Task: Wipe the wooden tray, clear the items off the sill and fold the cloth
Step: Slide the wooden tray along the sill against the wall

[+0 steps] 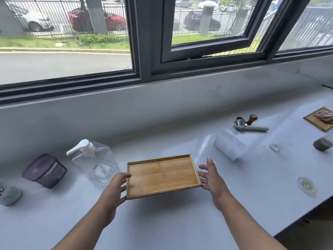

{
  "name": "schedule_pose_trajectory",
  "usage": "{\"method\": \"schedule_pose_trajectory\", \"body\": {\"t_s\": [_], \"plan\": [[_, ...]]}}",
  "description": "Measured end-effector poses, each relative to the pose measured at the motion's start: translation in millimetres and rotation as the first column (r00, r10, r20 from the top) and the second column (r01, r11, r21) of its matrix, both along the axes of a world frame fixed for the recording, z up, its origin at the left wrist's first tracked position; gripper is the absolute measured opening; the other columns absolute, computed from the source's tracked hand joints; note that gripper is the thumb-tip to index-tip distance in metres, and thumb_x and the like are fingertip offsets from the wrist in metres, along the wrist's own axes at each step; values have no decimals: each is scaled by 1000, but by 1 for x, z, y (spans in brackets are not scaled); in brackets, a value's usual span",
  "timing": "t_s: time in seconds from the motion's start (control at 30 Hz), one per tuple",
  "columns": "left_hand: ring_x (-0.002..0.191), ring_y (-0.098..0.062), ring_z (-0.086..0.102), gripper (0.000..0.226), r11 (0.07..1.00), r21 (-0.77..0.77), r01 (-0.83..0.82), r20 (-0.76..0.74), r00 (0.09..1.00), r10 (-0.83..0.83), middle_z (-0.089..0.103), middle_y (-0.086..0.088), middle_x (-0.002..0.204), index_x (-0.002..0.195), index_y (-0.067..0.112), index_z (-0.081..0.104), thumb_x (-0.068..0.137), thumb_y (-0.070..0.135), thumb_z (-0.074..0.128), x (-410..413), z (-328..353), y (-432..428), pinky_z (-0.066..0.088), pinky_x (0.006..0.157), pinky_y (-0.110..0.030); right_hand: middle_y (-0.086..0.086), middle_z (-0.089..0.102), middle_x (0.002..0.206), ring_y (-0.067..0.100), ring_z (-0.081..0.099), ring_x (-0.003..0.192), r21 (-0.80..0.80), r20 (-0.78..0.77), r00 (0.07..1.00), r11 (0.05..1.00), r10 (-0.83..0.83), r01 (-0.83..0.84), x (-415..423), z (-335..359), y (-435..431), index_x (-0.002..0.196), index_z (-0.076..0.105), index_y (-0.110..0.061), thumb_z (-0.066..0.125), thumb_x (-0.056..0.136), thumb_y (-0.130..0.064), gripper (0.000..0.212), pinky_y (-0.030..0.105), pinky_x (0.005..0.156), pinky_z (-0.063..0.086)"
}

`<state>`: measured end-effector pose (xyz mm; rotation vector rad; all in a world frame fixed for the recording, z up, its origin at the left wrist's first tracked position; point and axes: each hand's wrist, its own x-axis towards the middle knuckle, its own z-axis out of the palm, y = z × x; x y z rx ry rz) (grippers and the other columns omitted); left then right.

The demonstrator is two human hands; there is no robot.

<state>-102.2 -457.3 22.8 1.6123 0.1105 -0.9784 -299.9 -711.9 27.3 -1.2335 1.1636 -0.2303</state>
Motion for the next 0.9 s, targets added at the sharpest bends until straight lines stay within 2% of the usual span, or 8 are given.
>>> {"method": "schedule_pose_trajectory", "body": {"t_s": [0.2, 0.4, 0.47, 0.57, 0.67, 0.77, 0.9], "plan": [[116, -14, 68, 31, 996, 38, -75, -5, 997, 75, 72, 4, 127, 118, 23, 74, 93, 38, 64, 8, -5, -53, 54, 98, -44, 1, 68, 119, 21, 66, 112, 10, 3, 998, 998, 58, -58, 28, -6, -60, 134, 59, -19, 31, 99, -75, 72, 29, 80, 49], [116, -15, 67, 34, 986, 66, -153, 10, 988, 153, 71, 2, 129, 119, 20, 72, 92, 39, 63, 38, -6, -82, 53, 87, -39, -5, 66, 115, 15, 64, 109, 16, 15, 989, 989, 144, -144, 76, -16, -95, 133, 58, -22, 28, 99, -75, 70, 33, 85, 48], [114, -14, 66, 41, 982, 77, -171, 7, 985, 171, 69, 3, 128, 119, 20, 72, 85, 43, 65, 49, -6, -92, 52, 82, -37, -5, 66, 114, 14, 64, 107, 22, 18, 986, 986, 164, -165, 94, -20, -105, 130, 58, -23, 27, 100, -75, 68, 33, 83, 48], [113, -13, 65, 54, 979, 89, -183, 10, 983, 183, 67, 5, 126, 117, 21, 72, 71, 48, 64, 66, -11, -106, 51, 81, -36, 0, 68, 119, 18, 65, 109, 24, 18, 984, 984, 175, -175, 120, -28, -121, 119, 61, -27, 28, 100, -75, 62, 39, 93, 47], [115, -16, 64, 54, 973, 133, -188, 17, 982, 188, 65, 5, 126, 114, 24, 72, 68, 51, 63, 85, -24, -119, 52, 91, -38, 1, 68, 120, 20, 65, 112, 21, 11, 983, 983, 185, -185, 143, -39, -135, 114, 62, -30, 29, 99, -76, 59, 46, 108, 46], [121, -26, 60, 56, 961, 213, -178, 28, 984, 177, 64, 4, 121, 110, 26, 70, 66, 59, 59, 98, -36, -133, 43, 114, -50, 1, 67, 124, 21, 63, 118, 11, -9, 979, 979, 204, -204, 162, -53, -145, 122, 62, -29, 27, 96, -80, 67, 51, 116, 41], [119, -25, 60, 61, 953, 242, -183, 33, 983, 180, 66, 5, 110, 108, 30, 69, 62, 67, 53, 107, -48, -147, 40, 117, -53, 4, 65, 133, 23, 60, 124, 9, -36, 978, 979, 205, -204, 179, -70, -153, 130, 63, -27, 28, 90, -83, 77, 50, 117, 39]]}}
